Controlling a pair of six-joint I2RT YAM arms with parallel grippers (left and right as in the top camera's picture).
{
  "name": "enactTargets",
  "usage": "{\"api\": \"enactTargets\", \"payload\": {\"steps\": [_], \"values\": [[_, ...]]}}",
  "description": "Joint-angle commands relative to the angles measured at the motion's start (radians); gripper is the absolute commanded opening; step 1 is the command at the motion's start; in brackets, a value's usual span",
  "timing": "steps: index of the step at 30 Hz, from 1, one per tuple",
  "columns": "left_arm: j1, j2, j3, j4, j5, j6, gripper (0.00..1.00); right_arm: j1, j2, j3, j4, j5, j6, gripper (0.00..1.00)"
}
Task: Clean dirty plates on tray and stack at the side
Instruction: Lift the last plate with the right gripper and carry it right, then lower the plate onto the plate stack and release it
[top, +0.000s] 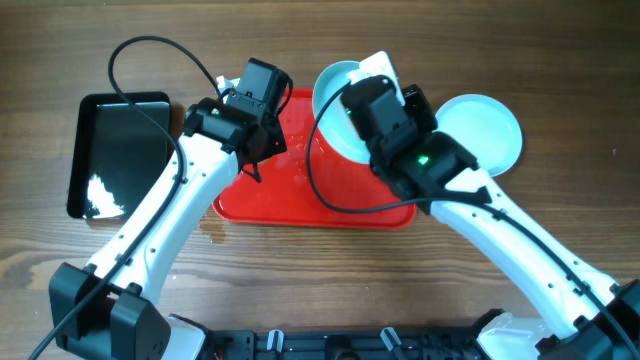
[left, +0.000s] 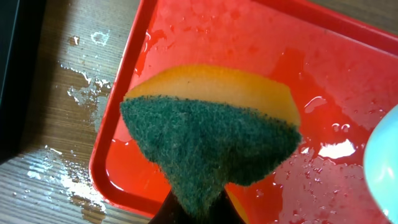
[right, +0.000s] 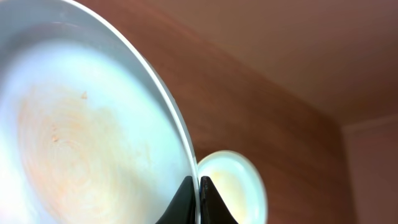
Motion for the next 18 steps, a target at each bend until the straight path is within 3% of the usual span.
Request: {"api": "enactTargets", "payload": {"steps": [1,6,13,18], "values": [[0.005,0.009,-0.015,0.006,0.008,-0.018,0.04,-0.058,-0.015,0.022,-0.019,-0.103,0.047,0.04],[0.005,0.009,-0.015,0.014,0.009,-0.018,0.04,-0.211,-0.015,0.023,-0.022,-0.145,0.121,0.04],[0.005,0.009,-0.015,0.014,0.009,-0.018,0.04,-0.615,0.000,0.022,-0.027,-0.676,0.243,0.04],[0.005,0.009,-0.016,0.015,0.009,-0.018,0.04,-0.846,0.080,0.022,-0.069,-0.769,0.285,0.04]]}}
